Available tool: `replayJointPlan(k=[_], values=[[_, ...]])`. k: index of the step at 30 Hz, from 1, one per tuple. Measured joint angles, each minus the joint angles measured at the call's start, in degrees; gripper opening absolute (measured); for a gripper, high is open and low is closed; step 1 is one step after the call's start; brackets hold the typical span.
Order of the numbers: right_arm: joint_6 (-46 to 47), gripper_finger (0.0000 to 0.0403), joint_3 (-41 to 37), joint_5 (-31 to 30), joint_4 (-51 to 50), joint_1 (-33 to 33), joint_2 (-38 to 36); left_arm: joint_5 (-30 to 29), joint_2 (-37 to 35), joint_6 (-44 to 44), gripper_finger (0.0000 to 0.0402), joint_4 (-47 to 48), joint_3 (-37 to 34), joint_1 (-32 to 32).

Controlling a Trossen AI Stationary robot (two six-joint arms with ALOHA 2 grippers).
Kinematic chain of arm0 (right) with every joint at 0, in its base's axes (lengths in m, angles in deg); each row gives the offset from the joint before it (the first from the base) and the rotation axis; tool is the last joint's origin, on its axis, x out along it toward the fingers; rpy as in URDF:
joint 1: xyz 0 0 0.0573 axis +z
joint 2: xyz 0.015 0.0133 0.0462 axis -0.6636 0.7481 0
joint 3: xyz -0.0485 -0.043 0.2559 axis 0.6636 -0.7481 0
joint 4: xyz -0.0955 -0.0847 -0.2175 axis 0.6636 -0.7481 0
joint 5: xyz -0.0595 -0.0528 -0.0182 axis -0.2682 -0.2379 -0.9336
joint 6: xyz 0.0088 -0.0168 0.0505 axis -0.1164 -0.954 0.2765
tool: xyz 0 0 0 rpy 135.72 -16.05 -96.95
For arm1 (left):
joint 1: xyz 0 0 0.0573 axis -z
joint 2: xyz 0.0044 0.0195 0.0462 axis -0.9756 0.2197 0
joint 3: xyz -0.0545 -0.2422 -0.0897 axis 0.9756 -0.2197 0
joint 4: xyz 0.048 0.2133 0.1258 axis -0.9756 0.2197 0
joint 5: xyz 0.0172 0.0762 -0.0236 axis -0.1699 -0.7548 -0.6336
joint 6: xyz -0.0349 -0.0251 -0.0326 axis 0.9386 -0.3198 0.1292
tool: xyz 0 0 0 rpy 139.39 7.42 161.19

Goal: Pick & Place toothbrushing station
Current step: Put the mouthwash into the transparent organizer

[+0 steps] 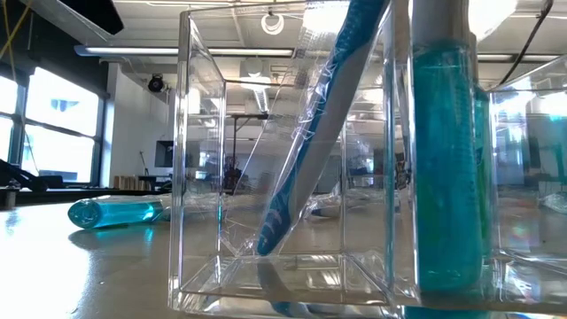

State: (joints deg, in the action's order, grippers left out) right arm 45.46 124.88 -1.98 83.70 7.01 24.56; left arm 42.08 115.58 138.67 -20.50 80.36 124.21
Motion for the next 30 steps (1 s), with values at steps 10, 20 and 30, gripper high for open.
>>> replayJointPlan(k=[10,20,30], values=[[-3.0,0.0086,0.0,-11.1,1.9,3.6,2.3,-2.7,0.0,-0.2,0.0278,-0.5,0.0,0.0],[5.9,0.0086,0.0,-11.3,-3.9,2.6,2.3,-3.1,0.0,-0.2,0.0278,-0.8,-0.3,0.0],[14.3,0.0086,-1.4,-15.6,-8.1,4.3,2.2,-3.1,0.0,0.8,0.0278,-3.5,-4.8,0.0]])
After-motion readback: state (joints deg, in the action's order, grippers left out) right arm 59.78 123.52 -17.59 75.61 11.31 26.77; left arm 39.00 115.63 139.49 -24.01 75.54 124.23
